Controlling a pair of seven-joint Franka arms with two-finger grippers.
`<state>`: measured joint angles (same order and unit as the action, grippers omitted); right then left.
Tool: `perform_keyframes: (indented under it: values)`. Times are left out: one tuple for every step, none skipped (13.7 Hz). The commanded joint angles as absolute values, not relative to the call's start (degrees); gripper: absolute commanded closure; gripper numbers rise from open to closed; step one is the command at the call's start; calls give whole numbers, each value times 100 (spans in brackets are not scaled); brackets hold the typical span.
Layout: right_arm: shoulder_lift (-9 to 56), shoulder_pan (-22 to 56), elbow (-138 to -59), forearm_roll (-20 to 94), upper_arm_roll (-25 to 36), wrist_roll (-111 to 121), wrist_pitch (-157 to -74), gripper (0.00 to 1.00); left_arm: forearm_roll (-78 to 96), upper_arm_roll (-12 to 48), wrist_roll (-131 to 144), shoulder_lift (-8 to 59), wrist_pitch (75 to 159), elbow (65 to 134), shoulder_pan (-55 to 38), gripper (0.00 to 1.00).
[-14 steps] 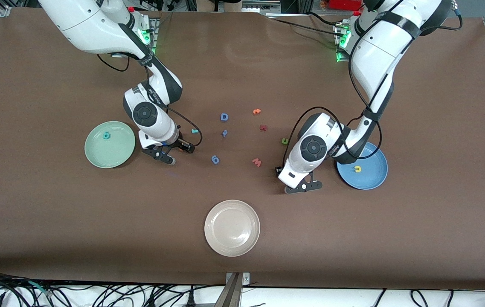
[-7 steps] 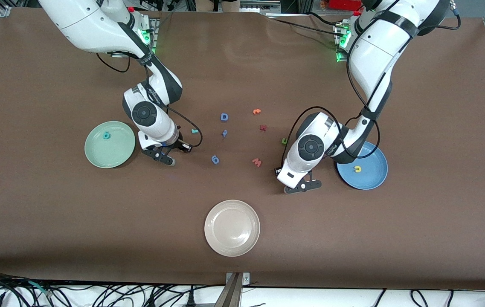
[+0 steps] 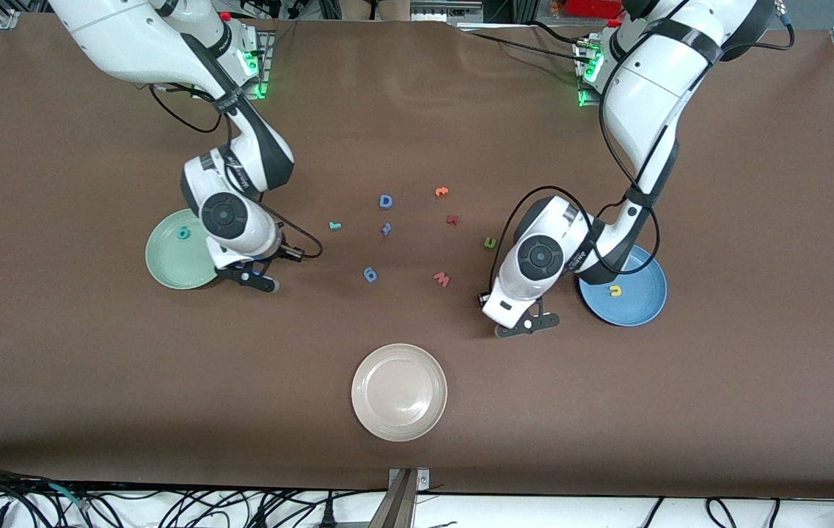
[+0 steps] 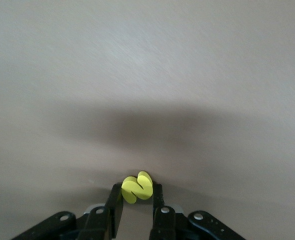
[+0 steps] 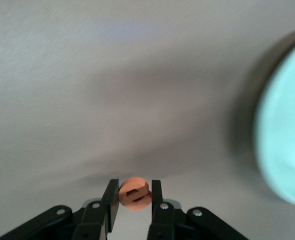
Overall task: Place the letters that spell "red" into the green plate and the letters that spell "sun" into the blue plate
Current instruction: 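Drop e on green plate while the left gripper drops 2 on blue plate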
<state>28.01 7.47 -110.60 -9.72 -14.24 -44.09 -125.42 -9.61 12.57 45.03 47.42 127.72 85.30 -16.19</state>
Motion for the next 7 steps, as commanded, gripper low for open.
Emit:
perform_keyframes:
  values:
    - [2427,721,-11092,-967,-1048,-3537,-11903,97,-888,1230,3957,4649,11658,7956,-1425,87]
    - [2321,721,-11127,-958,-898,-3229,-11752,97,-879,1257,3746,4632,11385,7867,-1311,86]
    - [2242,721,-11153,-958,-818,-3025,-11620,97,-879,1266,3483,4571,11164,7840,-1188,86]
    - [2198,721,-11223,-958,-661,-2815,-11576,97,-862,1266,3176,4544,10979,7840,-1065,85]
    - [2180,721,-11328,-941,-503,-2551,-11619,97,-861,1257,2886,4492,10751,7849,-950,84]
    - [2154,712,-11407,-932,-414,-2410,-11645,97,-887,1248,2596,4474,10488,7849,-845,83]
    - [2145,703,-11513,-932,-396,-2347,-11680,97,-888,1239,2297,4465,10268,7849,-722,83]
